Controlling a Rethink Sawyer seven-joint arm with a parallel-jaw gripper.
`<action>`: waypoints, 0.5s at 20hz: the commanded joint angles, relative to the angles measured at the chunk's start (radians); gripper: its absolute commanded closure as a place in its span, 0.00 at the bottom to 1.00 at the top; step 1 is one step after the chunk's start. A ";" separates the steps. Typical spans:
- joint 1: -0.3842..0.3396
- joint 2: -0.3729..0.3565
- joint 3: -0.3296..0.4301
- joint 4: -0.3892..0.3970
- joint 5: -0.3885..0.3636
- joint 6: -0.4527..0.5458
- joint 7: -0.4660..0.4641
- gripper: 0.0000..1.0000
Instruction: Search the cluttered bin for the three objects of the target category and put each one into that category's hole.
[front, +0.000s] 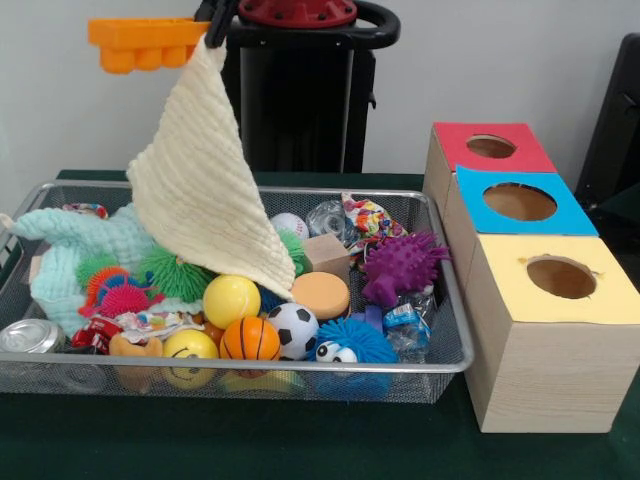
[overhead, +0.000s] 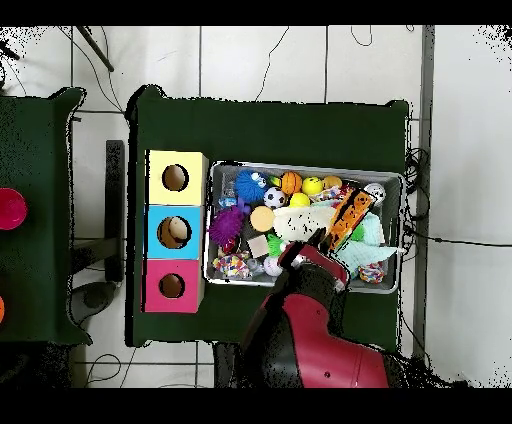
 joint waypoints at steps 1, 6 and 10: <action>-0.040 0.033 0.132 -0.042 -0.067 -0.018 0.045 1.00; -0.081 0.021 0.189 -0.042 -0.093 0.002 0.039 1.00; -0.092 0.019 0.218 -0.044 -0.095 0.019 0.040 1.00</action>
